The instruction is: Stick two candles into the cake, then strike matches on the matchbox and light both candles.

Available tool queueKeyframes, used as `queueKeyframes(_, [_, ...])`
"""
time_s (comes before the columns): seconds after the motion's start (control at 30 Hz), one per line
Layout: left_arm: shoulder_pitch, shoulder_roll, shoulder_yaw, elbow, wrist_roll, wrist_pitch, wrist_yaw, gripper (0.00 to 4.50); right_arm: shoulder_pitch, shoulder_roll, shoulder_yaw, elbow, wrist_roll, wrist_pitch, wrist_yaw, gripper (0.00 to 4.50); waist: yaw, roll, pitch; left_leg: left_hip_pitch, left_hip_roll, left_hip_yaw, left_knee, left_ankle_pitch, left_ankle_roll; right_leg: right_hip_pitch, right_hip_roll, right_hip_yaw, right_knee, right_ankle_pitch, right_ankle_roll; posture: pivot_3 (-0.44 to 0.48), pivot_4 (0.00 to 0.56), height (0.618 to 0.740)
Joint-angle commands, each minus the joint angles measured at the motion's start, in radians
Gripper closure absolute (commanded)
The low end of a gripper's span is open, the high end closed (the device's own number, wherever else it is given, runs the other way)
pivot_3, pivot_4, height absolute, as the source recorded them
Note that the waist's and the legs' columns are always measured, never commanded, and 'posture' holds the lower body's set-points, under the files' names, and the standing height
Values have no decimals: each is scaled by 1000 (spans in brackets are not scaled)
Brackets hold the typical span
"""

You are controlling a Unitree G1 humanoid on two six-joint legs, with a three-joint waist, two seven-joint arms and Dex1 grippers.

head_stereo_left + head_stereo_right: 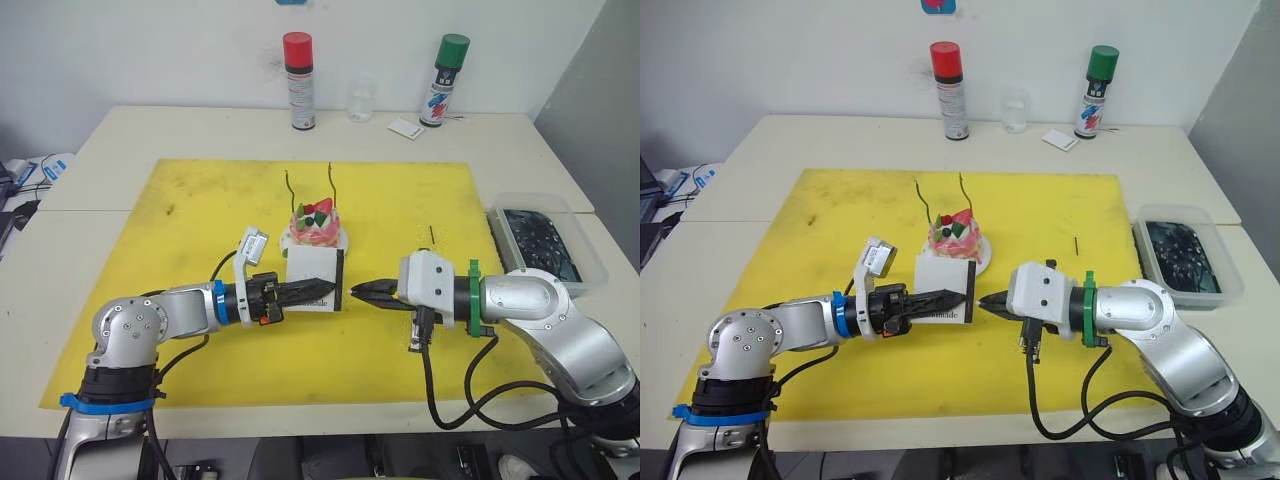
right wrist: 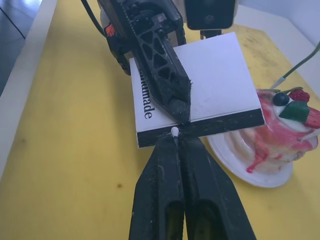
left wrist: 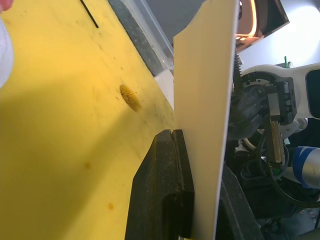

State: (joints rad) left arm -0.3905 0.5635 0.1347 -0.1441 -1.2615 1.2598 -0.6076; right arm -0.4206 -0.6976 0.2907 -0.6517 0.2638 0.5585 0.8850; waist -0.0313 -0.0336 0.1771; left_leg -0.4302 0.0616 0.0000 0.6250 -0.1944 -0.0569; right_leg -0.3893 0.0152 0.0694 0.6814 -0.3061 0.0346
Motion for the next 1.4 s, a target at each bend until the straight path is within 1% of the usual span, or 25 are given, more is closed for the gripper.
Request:
queueKeyframes(0.03, [-12, -3, 2, -5, 4, -4, -22, 4500, -29, -13, 23, 8, -34, -48, 28, 4487, 0, 0, 0, 0, 0, 0, 0, 0, 0, 0, 0, 0, 0, 0, 0, 0, 150, 740])
queueKeyframes(0.47, [2, -12, 12, -18, 12, -5, -26, 4500, -69, 1, 82, 83, -118, -140, 71, 4487, 1, 0, 0, 0, 0, 0, 2, 0, 0, 0, 0, 0, 1, 0, 0, 0, 150, 740])
queueKeyframes(0.57, [8, -13, 14, -24, 9, -4, -24, 4500, -74, 16, 89, 92, -128, -138, 66, 4487, 0, 0, 0, 0, 0, 0, 2, 0, 0, 0, 0, 0, 1, 1, 0, 0, 150, 740])
queueKeyframes(0.63, [9, -14, 14, -26, 7, -3, -23, 4500, -73, 20, 89, 95, -134, -139, 70, 4487, 0, 0, 0, 0, 0, 0, 2, 0, 0, 0, 0, 0, 1, 3, -4, 0, 150, 740])
queueKeyframes(1.4, [14, -17, 16, -30, -2, 6, -24, 4500, -72, 33, 137, 131, -218, -141, 71, 4487, 0, 0, 0, 0, 0, -1, 3, 0, 0, 1, 0, -1, 2, 3, -5, 0, 150, 740])
